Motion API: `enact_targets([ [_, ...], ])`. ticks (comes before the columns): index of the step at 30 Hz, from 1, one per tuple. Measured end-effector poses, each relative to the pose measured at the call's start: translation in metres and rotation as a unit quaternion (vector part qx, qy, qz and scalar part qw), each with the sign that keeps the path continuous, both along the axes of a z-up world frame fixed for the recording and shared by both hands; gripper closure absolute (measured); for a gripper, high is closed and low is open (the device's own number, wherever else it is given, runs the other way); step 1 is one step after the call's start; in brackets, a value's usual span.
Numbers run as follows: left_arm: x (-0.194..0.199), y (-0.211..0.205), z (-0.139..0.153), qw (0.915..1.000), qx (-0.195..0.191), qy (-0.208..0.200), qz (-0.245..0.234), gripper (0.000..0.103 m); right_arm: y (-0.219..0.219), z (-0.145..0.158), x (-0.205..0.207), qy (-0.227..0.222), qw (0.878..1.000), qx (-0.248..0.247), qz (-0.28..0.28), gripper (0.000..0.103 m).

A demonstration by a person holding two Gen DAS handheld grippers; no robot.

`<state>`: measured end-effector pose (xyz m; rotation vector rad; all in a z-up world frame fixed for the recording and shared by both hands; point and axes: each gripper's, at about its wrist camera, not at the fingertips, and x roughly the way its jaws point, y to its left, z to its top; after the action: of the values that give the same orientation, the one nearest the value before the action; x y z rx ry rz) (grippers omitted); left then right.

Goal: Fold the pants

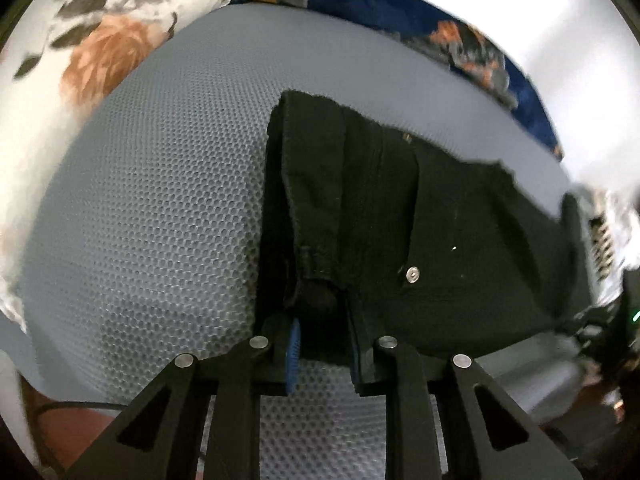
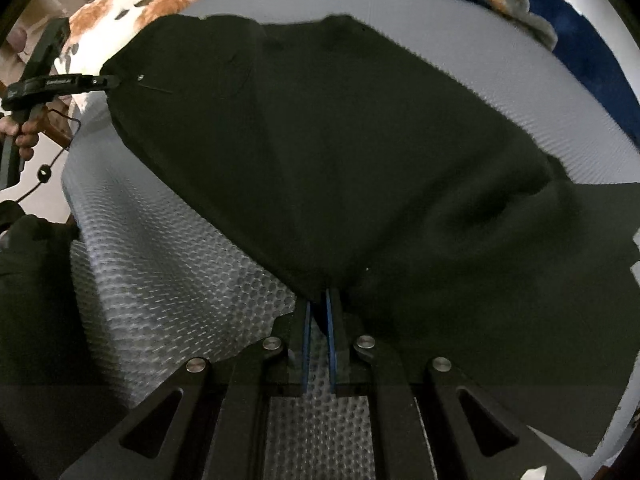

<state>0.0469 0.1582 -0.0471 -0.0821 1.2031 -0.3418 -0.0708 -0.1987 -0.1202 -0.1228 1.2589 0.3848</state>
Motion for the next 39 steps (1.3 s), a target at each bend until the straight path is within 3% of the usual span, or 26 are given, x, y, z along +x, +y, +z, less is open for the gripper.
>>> enact_targets([
  [4, -0.006, -0.009, 0.005, 0.9976, 0.058, -0.034, -0.016, 0.066, -0.001, 0.002, 0.003, 0.006, 1.0, 0.005, -0.003, 0.094],
  [6, -0.009, -0.01, 0.011, 0.9932, 0.099, -0.059, -0.016, 0.047, -0.002, 0.004, 0.005, 0.008, 1.0, 0.01, -0.008, 0.093],
  [7, -0.012, -0.009, 0.014, 0.9909, 0.114, -0.069, -0.019, 0.044, -0.002, 0.005, 0.006, 0.008, 1.0, 0.013, -0.01, 0.092],
  [12, -0.028, -0.002, 0.039, 0.9806, 0.148, -0.127, -0.015, 0.043, -0.007, 0.01, 0.01, 0.006, 0.999, 0.03, -0.027, 0.088],
  [15, -0.036, -0.012, 0.054, 0.9752, 0.143, -0.167, -0.026, 0.043, -0.011, 0.014, 0.015, 0.004, 0.999, 0.039, -0.036, 0.087],
  [17, -0.042, -0.031, 0.063, 0.974, 0.12, -0.185, -0.054, 0.043, -0.015, 0.016, 0.018, 0.001, 0.998, 0.047, -0.043, 0.087],
  [20, -0.05, -0.07, 0.066, 0.9722, 0.084, -0.185, -0.116, 0.043, -0.016, 0.016, 0.028, 0.001, 0.997, 0.052, -0.058, 0.087],
  [24, -0.055, -0.125, 0.056, 0.9663, 0.073, -0.175, -0.174, 0.043, -0.014, 0.016, 0.041, 0.01, 0.996, 0.047, -0.069, 0.087],
  [34, -0.072, -0.206, 0.026, 0.9574, 0.099, -0.146, -0.229, 0.043, -0.007, 0.015, 0.06, 0.011, 0.997, 0.038, -0.071, 0.09],
  [39, -0.072, -0.226, 0.009, 0.9518, 0.139, -0.132, -0.24, 0.043, -0.01, 0.022, 0.07, -0.002, 0.996, 0.037, -0.079, 0.092],
])
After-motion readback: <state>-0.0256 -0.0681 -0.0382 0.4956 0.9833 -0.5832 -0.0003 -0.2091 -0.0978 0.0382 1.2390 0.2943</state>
